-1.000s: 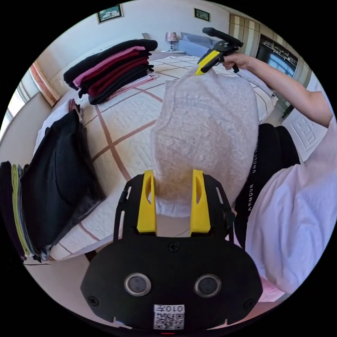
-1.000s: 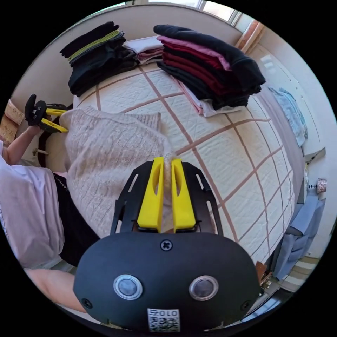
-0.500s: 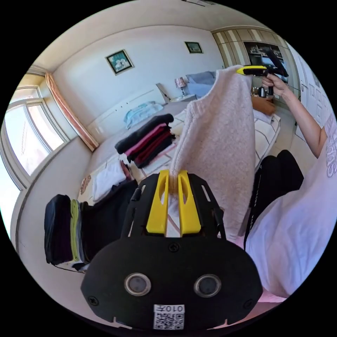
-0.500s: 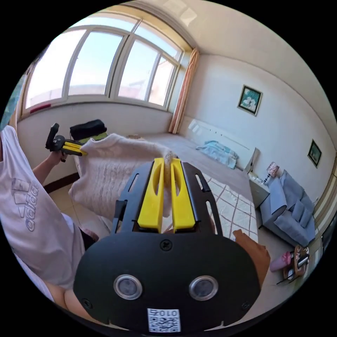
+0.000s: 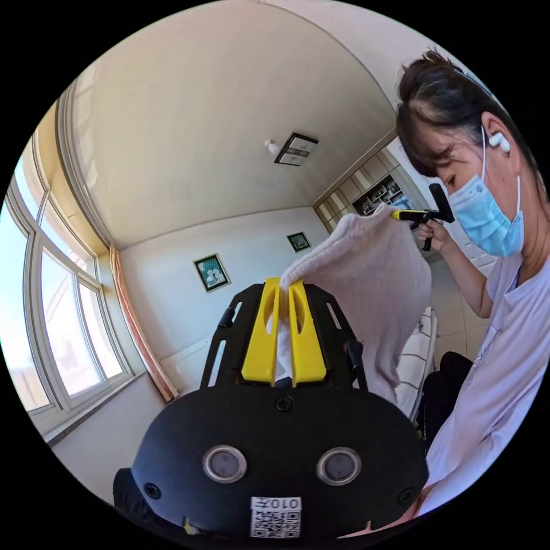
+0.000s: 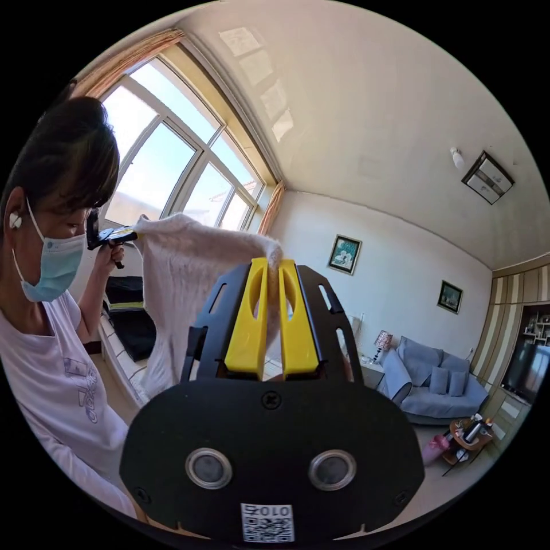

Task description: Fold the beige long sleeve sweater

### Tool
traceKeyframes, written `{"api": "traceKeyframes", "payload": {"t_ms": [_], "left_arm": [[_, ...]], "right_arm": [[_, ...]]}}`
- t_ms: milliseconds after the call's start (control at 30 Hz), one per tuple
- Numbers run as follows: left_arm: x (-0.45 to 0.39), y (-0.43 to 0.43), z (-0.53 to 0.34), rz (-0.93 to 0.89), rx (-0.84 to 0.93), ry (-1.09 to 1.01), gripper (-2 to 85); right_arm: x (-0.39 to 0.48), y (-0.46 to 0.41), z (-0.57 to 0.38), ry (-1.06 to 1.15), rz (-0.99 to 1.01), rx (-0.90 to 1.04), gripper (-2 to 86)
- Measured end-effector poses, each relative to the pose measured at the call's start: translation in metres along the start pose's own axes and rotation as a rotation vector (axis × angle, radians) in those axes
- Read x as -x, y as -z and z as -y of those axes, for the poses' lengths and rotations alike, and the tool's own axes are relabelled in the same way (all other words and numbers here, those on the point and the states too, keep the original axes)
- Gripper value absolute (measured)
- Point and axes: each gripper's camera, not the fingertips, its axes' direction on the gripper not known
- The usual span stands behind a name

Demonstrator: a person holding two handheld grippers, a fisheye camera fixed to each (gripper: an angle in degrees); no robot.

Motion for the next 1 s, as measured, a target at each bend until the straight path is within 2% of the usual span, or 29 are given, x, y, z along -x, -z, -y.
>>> {"api": "traceKeyframes", "payload": {"t_ms": [100, 200, 333, 467, 533, 600, 667, 767, 900, 1000], "left_arm": [[0.004, -0.003, 0.025, -0.032, -0.046, -0.035, 0.1], [0.009, -0.04, 0.033, -0.118, -0.026, -0.02, 0.1], [0.015, -0.164, -0.004, -0.365, 0.177, 0.087, 0.1], [0.027, -0.291, -0.057, -0.461, 0.316, 0.235, 0.1], [0.035, -0.368, -0.068, -0.466, 0.392, 0.301, 0.1], [0.035, -0.397, -0.05, -0.409, 0.354, 0.264, 0.1], [0.029, -0.401, -0.018, -0.322, 0.278, 0.158, 0.1], [0.013, -0.396, 0.014, -0.261, 0.184, 0.039, 0.1], [-0.028, -0.398, -0.019, -0.23, 0.175, -0.126, 0.2], [-0.065, -0.411, -0.079, -0.302, 0.318, -0.138, 0.2]], "right_arm": [[-0.004, 0.015, 0.013, 0.029, -0.087, -0.024, 4.7], [-0.016, -0.005, 0.012, 0.036, -0.099, 0.054, 4.8], [-0.054, -0.093, -0.037, -0.027, -0.131, 0.34, 4.8], [-0.134, -0.191, -0.1, -0.15, -0.094, 0.59, 4.7], [-0.171, -0.202, -0.101, -0.252, -0.057, 0.524, 4.7], [-0.192, -0.194, -0.084, -0.28, -0.104, 0.39, 4.7], [-0.199, -0.176, -0.06, -0.241, -0.197, 0.24, 4.7], [-0.198, -0.161, -0.061, -0.199, -0.243, 0.179, 4.8], [-0.193, -0.168, -0.118, -0.217, -0.196, 0.262, 4.9], [-0.178, -0.193, -0.198, -0.259, -0.094, 0.421, 5.0]]}}
